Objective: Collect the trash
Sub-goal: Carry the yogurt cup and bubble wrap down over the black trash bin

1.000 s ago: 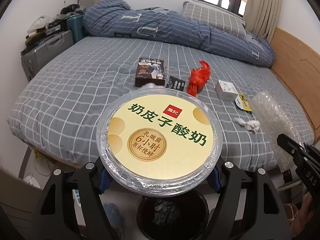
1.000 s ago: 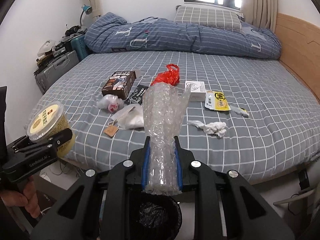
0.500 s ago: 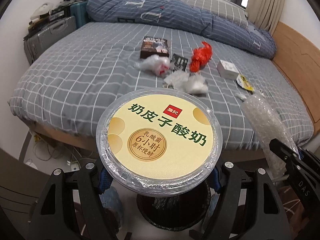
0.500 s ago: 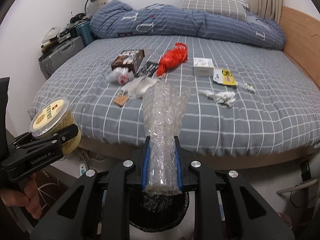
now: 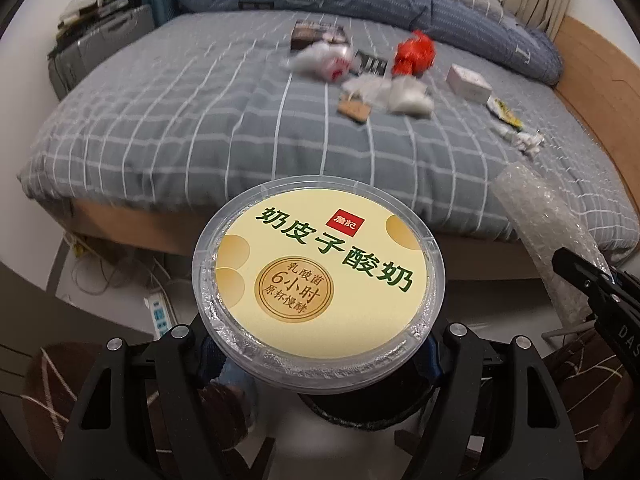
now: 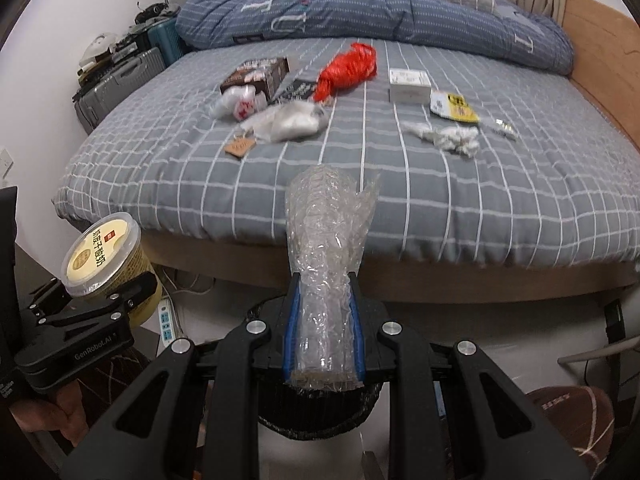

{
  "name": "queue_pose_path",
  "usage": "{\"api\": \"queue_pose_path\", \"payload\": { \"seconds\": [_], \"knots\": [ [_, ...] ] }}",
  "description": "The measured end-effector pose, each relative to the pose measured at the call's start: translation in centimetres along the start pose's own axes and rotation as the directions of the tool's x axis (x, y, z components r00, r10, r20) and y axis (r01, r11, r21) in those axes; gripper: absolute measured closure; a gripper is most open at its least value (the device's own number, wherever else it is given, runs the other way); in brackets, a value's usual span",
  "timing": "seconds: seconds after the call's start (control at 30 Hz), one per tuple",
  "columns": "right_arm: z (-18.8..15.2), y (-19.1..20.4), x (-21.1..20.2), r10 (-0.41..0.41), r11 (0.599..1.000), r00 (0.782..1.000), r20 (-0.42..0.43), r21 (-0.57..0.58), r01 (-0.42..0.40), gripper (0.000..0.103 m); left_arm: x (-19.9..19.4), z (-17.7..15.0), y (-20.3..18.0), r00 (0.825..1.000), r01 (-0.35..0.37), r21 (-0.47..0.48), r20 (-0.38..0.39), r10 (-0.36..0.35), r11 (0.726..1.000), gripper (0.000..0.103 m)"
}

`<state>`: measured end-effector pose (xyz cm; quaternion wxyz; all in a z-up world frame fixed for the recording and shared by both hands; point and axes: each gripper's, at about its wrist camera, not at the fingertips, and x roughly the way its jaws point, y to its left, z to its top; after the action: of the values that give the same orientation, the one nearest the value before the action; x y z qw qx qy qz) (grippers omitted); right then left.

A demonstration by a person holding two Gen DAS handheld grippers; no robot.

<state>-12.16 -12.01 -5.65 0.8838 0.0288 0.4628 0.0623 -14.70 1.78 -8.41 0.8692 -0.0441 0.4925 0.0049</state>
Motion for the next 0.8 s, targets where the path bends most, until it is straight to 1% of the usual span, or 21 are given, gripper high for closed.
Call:
{"api": "queue_pose_path", "payload": {
  "seconds": [0.47,0.63,0.8],
  "knots": [
    [-3.6,-1.0,6.3,-0.005,1.0,0.992,-0.129,-0.002,0.005,0.083,5.5,-2.4,0.4,0.996,0.01,-0.001,-0.086,-0.01,1.0,0.031],
    [-4.7,-1.2,8.9,-0.016,1.0,0.984,-0.178,-0.01,0.014,0.083,7.5,-3.0,0.0,0.993,-0.004,0.018,-0.116,0.006,1.0,0.031],
    [-5.8,-1.4,11.6,-0.016,1.0,0.973,-0.231,-0.013,0.013,0.083,9.8,-3.4,0.1,0.989,-0.012,0.016,-0.148,0.014,1.0,0.031]
  ]
}}
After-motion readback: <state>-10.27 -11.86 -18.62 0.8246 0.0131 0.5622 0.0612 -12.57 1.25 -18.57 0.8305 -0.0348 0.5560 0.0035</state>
